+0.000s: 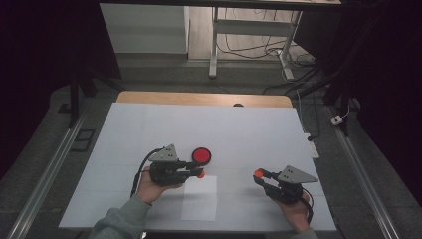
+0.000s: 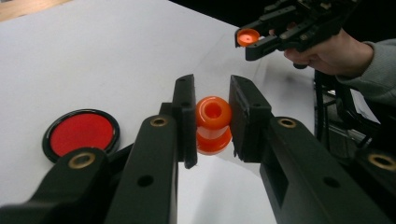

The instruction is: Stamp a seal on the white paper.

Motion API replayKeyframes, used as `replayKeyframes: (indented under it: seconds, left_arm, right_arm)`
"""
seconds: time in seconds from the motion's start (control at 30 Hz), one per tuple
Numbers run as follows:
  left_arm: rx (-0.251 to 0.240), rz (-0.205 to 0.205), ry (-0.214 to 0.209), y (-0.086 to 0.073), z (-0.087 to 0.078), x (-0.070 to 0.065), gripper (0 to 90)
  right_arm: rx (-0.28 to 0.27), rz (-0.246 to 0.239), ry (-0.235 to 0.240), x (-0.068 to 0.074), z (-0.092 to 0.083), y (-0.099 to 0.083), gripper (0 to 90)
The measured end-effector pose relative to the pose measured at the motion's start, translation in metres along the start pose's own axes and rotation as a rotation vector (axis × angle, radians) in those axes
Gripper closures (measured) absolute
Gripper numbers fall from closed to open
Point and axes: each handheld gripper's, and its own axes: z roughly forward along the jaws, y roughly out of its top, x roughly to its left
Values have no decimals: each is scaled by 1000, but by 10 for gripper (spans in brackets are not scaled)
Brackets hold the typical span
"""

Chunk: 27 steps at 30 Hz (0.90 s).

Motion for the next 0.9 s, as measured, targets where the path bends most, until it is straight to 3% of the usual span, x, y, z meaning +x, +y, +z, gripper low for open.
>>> replayKeyframes:
  seconds: [0.73, 0.9]
  left_arm:
    - [94, 12, -38, -25, 21, -11, 730]
    - [111, -1, -32, -28, 24, -9, 730]
  right_arm:
    - [1, 4, 2, 2, 0, -1, 646]
    - [6, 0, 5, 1, 1, -1, 647]
